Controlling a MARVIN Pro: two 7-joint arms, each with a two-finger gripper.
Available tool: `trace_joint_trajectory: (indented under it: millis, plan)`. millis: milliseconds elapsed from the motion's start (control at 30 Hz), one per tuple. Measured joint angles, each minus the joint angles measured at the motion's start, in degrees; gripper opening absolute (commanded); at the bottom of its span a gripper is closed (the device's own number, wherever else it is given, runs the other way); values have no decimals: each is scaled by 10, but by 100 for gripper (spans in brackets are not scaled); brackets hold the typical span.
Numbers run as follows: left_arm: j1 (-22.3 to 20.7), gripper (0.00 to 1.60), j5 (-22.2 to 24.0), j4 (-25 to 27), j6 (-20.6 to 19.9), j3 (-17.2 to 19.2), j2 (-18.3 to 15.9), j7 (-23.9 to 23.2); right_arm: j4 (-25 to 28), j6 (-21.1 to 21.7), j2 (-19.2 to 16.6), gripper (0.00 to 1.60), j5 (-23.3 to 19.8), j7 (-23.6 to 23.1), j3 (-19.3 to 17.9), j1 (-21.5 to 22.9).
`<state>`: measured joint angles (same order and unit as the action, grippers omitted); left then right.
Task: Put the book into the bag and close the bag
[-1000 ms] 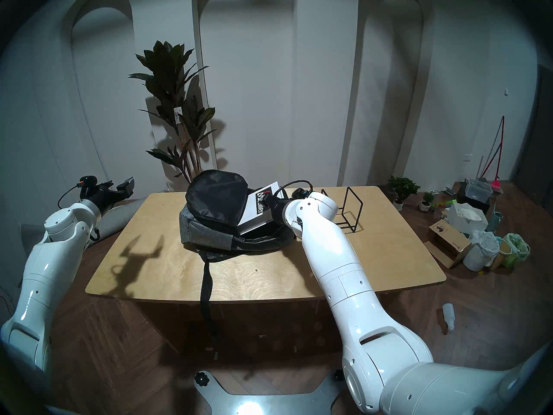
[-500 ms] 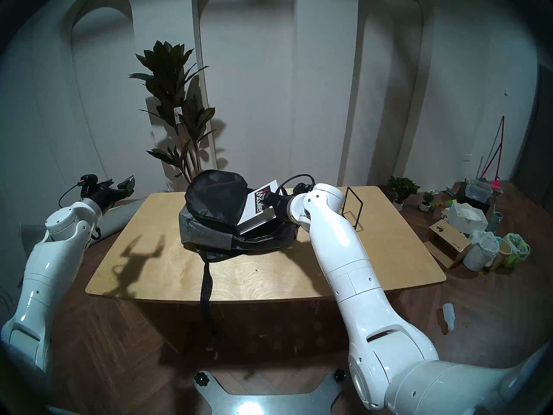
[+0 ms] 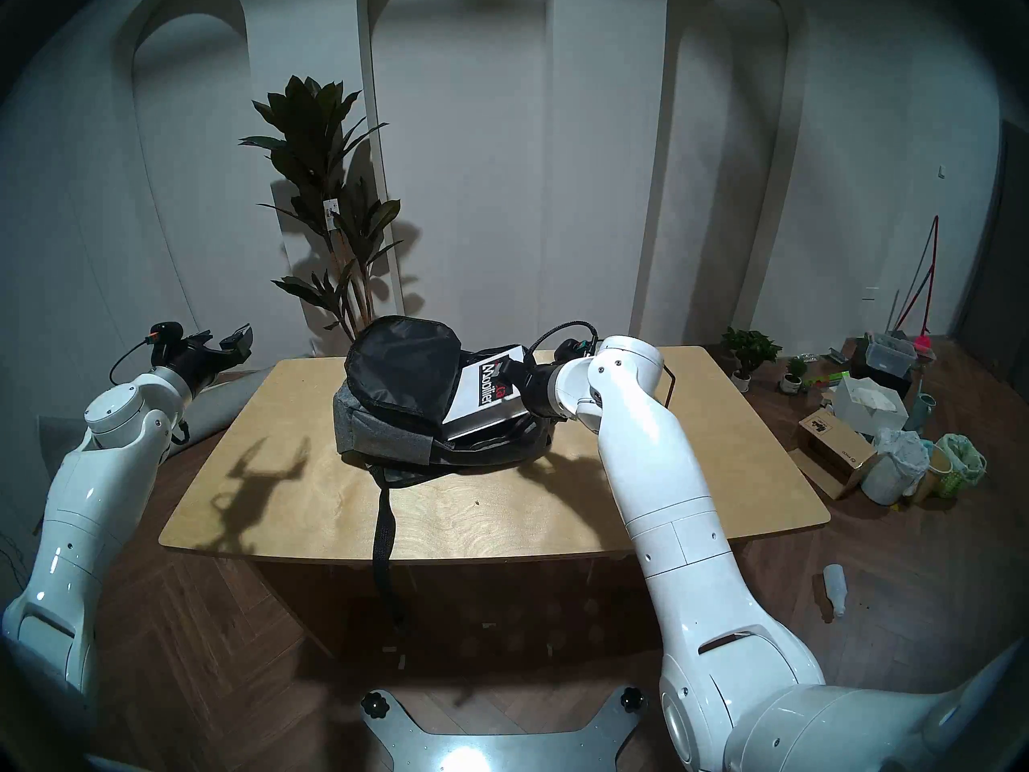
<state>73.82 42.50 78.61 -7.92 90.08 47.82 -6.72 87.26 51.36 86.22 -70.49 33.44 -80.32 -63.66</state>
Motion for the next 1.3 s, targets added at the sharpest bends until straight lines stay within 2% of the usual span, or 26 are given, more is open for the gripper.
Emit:
trace_joint_trajectory:
  millis: [267,467,933,1300]
  plan:
    - [0,160,0,1,0,-3,1,-5,14,6,-6,160,-9,7,-21,6]
    - [-1,160,0,1,-1,-7,1,-7,-6,-10,-6,160,-6,1,-24,18]
    - [-3,160,-2,1,-3,-13,3,4,-88,-58,-3,160,28,-47,3,47]
    - [-4,160,-3,3,-5,-15,4,19,-128,-86,2,160,46,-86,28,54]
